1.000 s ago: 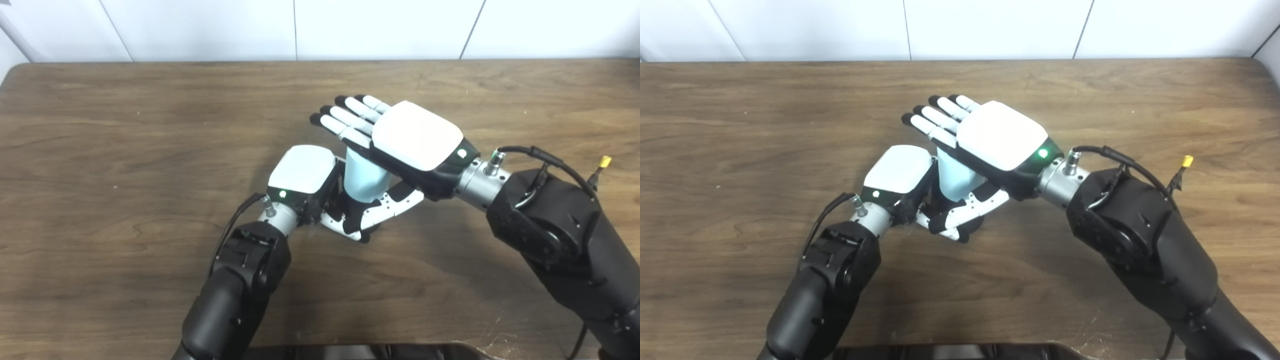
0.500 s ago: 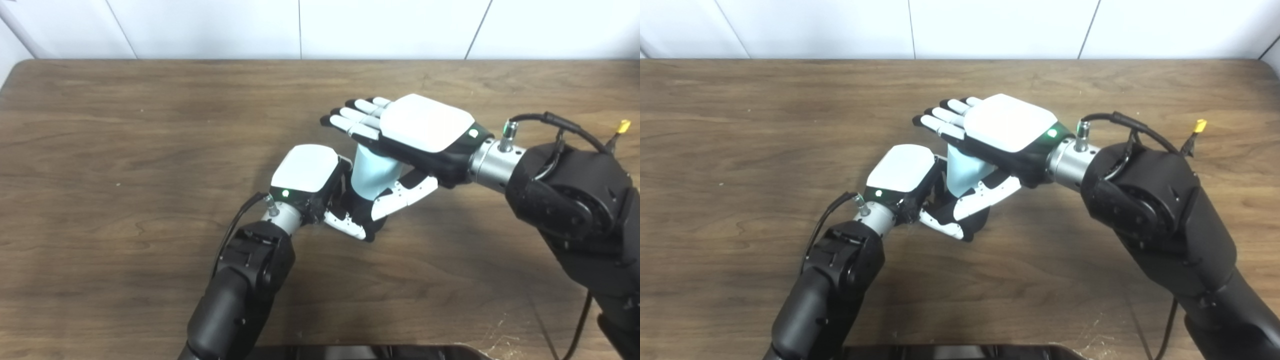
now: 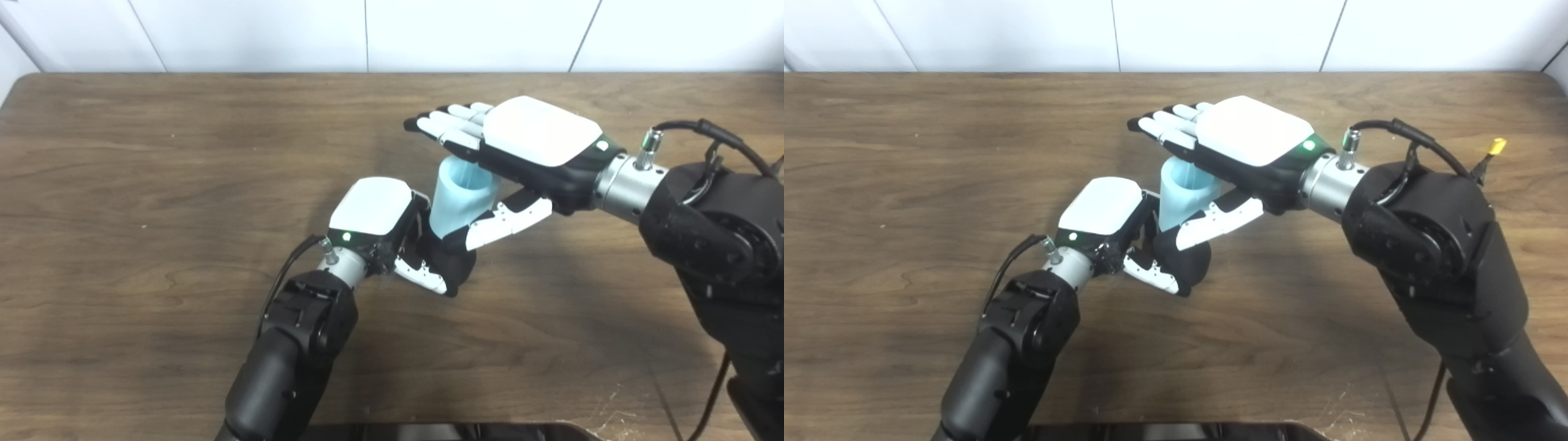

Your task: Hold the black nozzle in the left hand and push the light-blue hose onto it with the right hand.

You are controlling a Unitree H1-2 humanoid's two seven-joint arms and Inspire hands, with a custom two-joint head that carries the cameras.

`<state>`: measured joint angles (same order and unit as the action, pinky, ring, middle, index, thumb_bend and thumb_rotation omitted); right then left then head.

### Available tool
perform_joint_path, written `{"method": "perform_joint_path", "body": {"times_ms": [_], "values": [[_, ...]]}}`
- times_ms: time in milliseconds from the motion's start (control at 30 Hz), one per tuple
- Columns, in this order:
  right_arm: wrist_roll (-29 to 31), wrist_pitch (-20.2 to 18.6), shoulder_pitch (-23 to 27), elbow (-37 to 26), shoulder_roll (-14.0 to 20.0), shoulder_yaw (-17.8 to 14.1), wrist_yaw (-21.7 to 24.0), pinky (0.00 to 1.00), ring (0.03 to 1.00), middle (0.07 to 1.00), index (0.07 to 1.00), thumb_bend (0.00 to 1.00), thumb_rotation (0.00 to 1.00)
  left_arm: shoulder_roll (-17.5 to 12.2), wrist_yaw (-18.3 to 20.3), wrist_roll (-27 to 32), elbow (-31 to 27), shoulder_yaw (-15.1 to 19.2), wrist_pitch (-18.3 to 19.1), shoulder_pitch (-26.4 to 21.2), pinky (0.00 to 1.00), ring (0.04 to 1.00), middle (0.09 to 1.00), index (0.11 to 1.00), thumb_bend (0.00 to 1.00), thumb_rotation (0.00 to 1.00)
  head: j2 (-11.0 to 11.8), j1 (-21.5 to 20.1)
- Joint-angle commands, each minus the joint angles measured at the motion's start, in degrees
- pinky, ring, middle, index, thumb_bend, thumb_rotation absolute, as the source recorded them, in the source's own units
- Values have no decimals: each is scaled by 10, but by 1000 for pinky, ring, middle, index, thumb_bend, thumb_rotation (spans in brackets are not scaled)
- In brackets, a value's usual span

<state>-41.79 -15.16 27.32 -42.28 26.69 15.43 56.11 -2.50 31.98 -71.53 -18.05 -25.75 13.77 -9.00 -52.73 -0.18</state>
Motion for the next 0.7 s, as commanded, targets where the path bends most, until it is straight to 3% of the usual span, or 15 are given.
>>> {"method": "perform_joint_path", "body": {"times_ms": [0, 300, 667], "values": [[4, 7, 19, -19, -1, -17, -24, 971, 1000, 997, 1000, 757, 1000, -1, 7, 4, -3, 0, 3, 3, 437, 533, 524, 470, 520, 0, -1, -1], [8, 3, 16, -29, -3, -37, -38, 962, 1000, 999, 1000, 720, 1000, 0, 7, 7, -4, 1, 4, 5, 433, 526, 525, 472, 520, 0, -1, -1], [12, -9, -18, -82, -2, -39, -22, 969, 1000, 1000, 1000, 778, 1000, -4, 13, 14, -6, 2, 4, 2, 420, 520, 507, 479, 522, 0, -1, -2]]}}
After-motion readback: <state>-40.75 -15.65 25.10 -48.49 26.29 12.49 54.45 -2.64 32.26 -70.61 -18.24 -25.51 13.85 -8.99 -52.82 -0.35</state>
